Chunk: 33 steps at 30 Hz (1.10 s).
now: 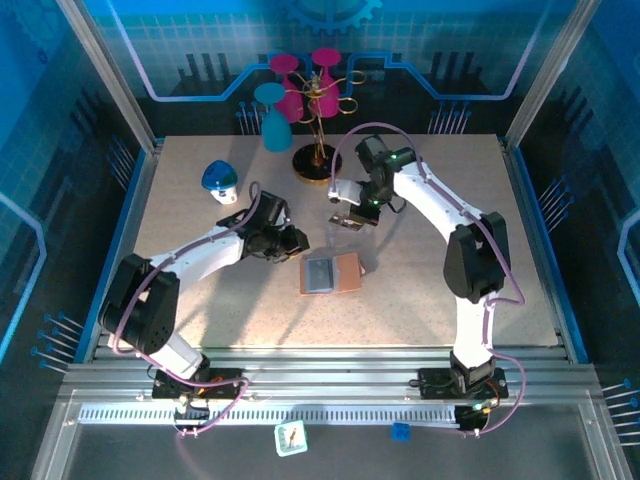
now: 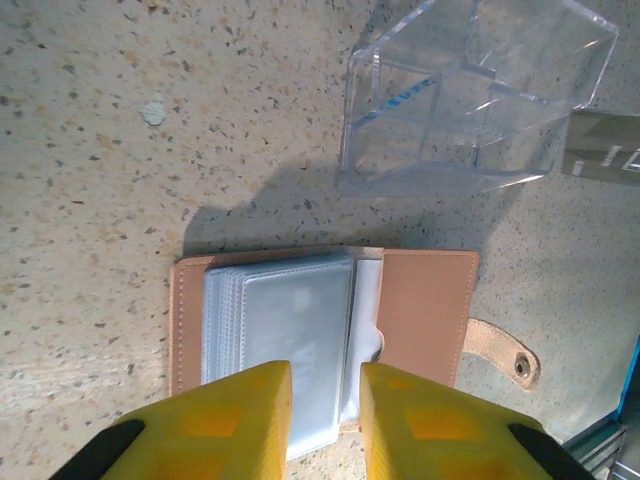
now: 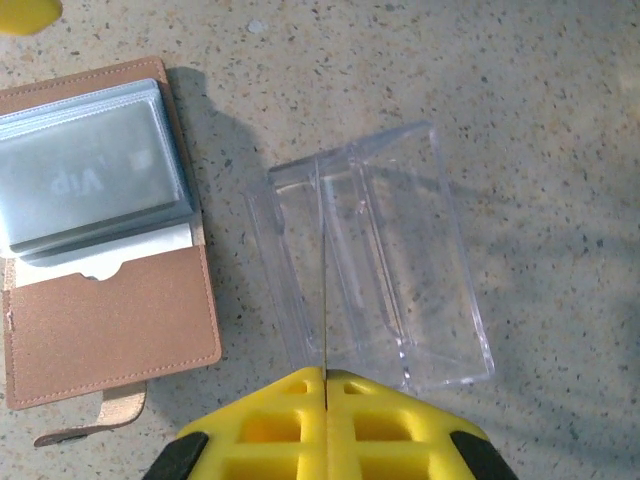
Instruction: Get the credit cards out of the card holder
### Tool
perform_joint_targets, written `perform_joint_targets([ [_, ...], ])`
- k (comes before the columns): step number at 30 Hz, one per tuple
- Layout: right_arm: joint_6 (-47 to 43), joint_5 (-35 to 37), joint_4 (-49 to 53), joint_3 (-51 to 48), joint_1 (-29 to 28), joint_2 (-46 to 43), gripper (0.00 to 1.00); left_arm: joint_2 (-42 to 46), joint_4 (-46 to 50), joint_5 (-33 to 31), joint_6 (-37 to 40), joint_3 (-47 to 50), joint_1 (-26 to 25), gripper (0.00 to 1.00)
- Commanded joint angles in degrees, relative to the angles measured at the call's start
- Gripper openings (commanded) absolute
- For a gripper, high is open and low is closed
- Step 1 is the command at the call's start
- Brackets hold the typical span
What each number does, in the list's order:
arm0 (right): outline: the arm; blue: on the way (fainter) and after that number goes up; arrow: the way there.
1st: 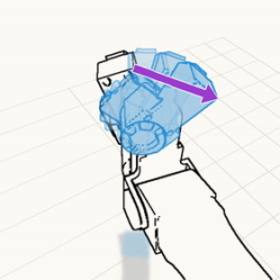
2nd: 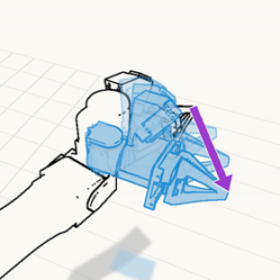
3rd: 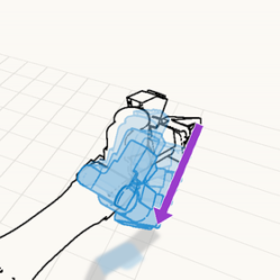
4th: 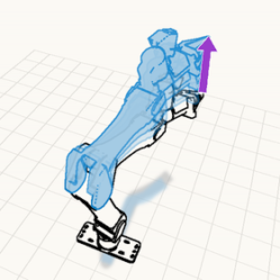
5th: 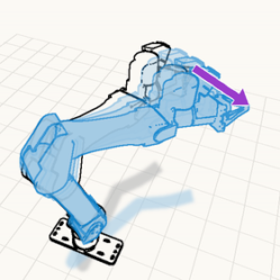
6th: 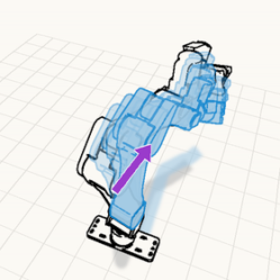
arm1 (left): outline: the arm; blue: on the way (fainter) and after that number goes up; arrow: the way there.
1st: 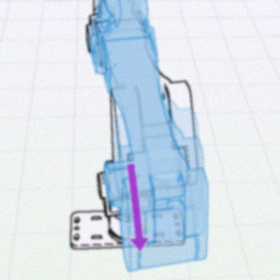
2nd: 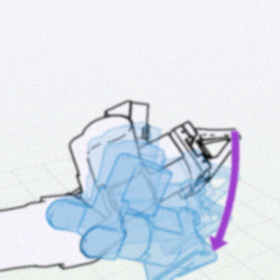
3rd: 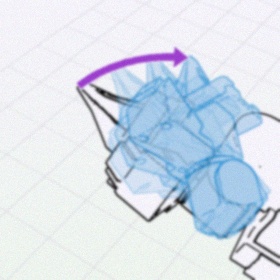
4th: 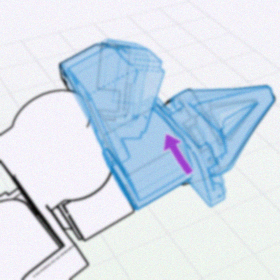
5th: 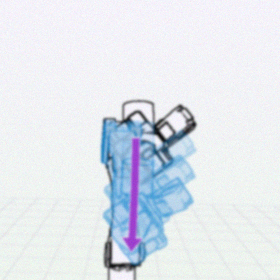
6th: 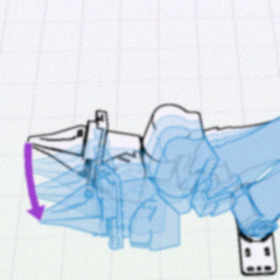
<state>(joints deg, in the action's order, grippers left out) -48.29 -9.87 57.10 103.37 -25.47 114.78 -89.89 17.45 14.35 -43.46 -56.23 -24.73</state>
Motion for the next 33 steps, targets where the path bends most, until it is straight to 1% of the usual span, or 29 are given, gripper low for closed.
perform_joint_targets([
  [1, -3.5, 1.0, 4.0, 3.2, -1.1, 2.6, 0.00, 2.3, 0.2, 1.0, 0.1, 1.7, 0.9, 0.25],
  [6, -5.4, 3.0, 5.0, 4.6, -1.5, 4.4, 0.00, 2.9, 1.3, 1.3, 1.2, 2.0, 2.0, 0.25],
  [13, -6.5, 5.0, 4.1, 3.1, -1.5, 5.2, 0.00, 3.1, -0.2, 2.3, 0.8, 2.9, 2.3, 0.25],
  [22, -6.4, 2.5, 6.4, 3.6, -2.3, 6.3, 0.00, 2.9, -0.9, 2.3, 0.2, 3.7, 2.4, 0.25],
  [29, -5.2, 0.1, 9.6, 5.9, -2.7, 8.9, 0.00, 2.7, -1.0, 2.4, 0.1, 4.0, 2.5, 0.25],
  [33, -4.1, 0.1, 9.9, 6.6, -2.7, 10.2, 0.00, 2.4, -0.9, 3.0, 0.0, 3.9, 2.4, 0.25],
])
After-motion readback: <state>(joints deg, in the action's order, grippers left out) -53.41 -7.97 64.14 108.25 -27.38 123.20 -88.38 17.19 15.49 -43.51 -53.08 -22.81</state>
